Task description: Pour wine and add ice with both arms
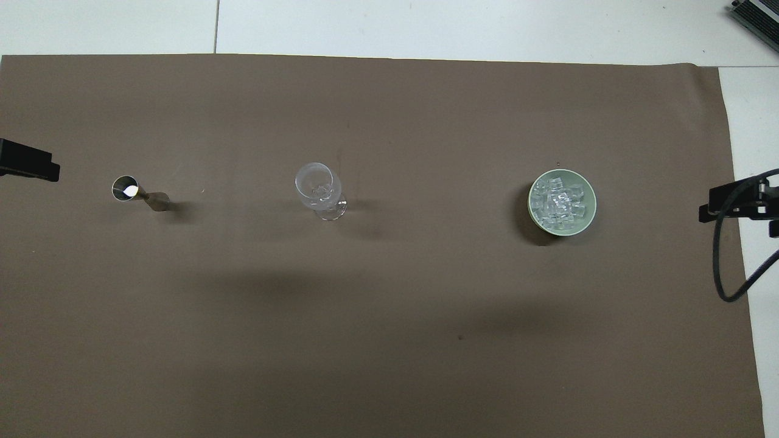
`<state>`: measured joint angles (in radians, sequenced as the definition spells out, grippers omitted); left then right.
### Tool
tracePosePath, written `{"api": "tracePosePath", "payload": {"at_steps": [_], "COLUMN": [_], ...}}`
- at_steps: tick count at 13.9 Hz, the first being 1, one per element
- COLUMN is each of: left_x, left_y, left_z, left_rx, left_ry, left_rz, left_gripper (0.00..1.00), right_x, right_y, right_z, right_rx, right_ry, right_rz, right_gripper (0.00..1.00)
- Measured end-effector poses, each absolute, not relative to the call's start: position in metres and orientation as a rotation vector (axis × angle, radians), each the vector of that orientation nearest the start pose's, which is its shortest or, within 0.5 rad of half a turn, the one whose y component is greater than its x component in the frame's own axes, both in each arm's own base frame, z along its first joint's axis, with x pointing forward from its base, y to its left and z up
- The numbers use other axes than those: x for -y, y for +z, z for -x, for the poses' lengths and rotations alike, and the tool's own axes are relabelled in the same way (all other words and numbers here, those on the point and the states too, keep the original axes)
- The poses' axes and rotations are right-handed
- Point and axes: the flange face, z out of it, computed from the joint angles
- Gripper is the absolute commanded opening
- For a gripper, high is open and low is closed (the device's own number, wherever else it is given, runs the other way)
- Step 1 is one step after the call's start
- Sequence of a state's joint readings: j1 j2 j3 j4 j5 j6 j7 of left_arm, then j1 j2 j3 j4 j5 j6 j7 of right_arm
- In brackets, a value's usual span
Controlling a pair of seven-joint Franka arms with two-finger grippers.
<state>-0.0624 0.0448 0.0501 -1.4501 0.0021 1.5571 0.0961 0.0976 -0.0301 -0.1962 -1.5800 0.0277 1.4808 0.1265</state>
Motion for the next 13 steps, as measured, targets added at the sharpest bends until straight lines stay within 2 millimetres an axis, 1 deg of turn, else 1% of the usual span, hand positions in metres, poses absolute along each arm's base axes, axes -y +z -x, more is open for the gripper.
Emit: {"api": "tracePosePath", "payload": {"at_steps": [13], "left_x": [0.0054], "left_y": [0.655], "left_z": [-0.5701], "left_rx": [-0.164], "left_ry": [-0.117], "left_rz": [3.126], "left_gripper": [1.0], "right_x": [0.0512], "right_y": [0.6287], "right_z": [-0.5333], "right_rx": [-0.346], "right_ry": [0.109], "right_rz": [3.088], "right_gripper": [1.0]}}
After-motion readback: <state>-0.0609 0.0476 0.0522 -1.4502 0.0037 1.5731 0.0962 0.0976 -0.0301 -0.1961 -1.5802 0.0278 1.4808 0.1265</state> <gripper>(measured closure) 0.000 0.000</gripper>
